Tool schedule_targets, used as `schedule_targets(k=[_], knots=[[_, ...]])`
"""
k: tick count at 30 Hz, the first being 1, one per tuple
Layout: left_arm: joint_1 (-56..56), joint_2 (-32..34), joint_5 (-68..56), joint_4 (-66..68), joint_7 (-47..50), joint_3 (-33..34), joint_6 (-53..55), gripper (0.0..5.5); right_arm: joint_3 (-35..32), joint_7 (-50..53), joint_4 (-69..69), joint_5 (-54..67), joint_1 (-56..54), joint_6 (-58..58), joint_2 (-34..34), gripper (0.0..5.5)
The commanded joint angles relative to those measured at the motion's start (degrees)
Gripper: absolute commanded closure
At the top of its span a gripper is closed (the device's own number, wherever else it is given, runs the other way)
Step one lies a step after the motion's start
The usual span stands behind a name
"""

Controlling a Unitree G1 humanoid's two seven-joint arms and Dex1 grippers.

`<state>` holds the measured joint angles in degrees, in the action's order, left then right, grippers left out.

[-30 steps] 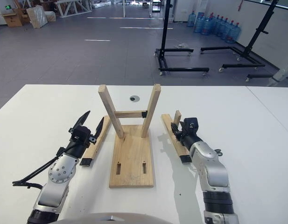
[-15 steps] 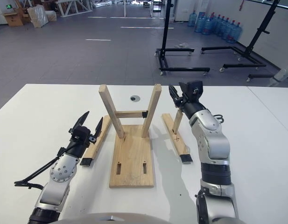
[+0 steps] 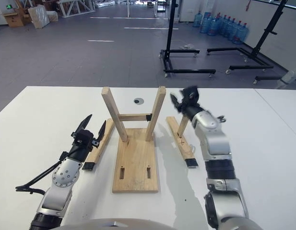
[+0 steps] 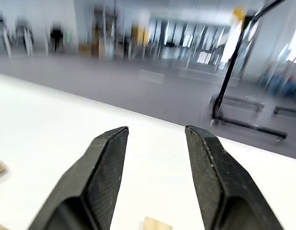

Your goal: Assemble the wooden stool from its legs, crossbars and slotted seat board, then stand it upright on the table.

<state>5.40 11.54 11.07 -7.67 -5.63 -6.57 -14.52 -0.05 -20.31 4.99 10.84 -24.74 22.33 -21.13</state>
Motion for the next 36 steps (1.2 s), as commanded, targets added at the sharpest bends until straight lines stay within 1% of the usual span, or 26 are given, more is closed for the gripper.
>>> schedule_targets(k=[1,6,11,14,17,21,24,27,29,32,33,36], knots=[[-0.42,0.46,-0.19,0.16,-0.48,0.43,-0.3,2.72,1.21,0.46,7.01,-0.1,7.64,6.78,2.78,3.34],[-0.13,0.32,-0.11,0.27,-0.29,0.55,-0.37,2.72,-1.6,2.27,6.38,1.0,4.4,4.57,3.71,3.34],[-0.84,0.4,-0.37,1.04,-0.59,0.65,-0.62,2.72,-8.53,2.98,3.33,5.11,1.65,-1.92,5.01,3.34],[-1.33,0.53,-0.46,1.34,-0.82,0.74,-0.75,2.72,-12.55,3.18,2.92,7.09,-0.53,-5.24,4.17,3.34],[-1.08,0.5,-0.4,1.24,-0.49,1.04,-0.86,2.72,-17.45,6.36,0.56,11.5,-4.63,-2.79,4.33,3.34],[-0.2,-0.08,-0.04,1.32,0.31,0.92,-1.09,2.72,-19.55,9.0,-0.78,13.02,-7.12,-1.13,3.56,3.34],[0.17,-0.71,0.45,1.1,1.12,0.52,-1.11,2.72,-19.84,7.67,1.51,10.85,-1.96,-2.25,1.06,3.34],[1.04,-1.43,1.1,0.92,1.74,-0.44,-1.36,2.72,-21.05,6.83,4.47,8.29,9.88,-2.96,-0.46,3.34],[2.21,-1.73,1.5,0.15,1.82,-1.05,-1.25,2.72,-21.38,6.45,3.11,8.8,14.75,-1.33,-0.06,3.05],[3.85,-2.07,1.87,-1.27,2.03,-1.52,-0.77,2.72,-17.06,2.24,-5.43,10.51,21.34,1.92,0.26,2.45],[4.24,-2.15,1.94,-1.63,2.1,-1.56,-0.62,2.72,-15.75,0.6,-8.05,10.93,22.56,2.78,-0.25,2.22],[5.72,-2.39,2.56,-2.56,2.03,-2.67,-0.51,2.72,-14.15,-1.43,-12.66,11.93,23.19,7.53,-2.24,1.74]])
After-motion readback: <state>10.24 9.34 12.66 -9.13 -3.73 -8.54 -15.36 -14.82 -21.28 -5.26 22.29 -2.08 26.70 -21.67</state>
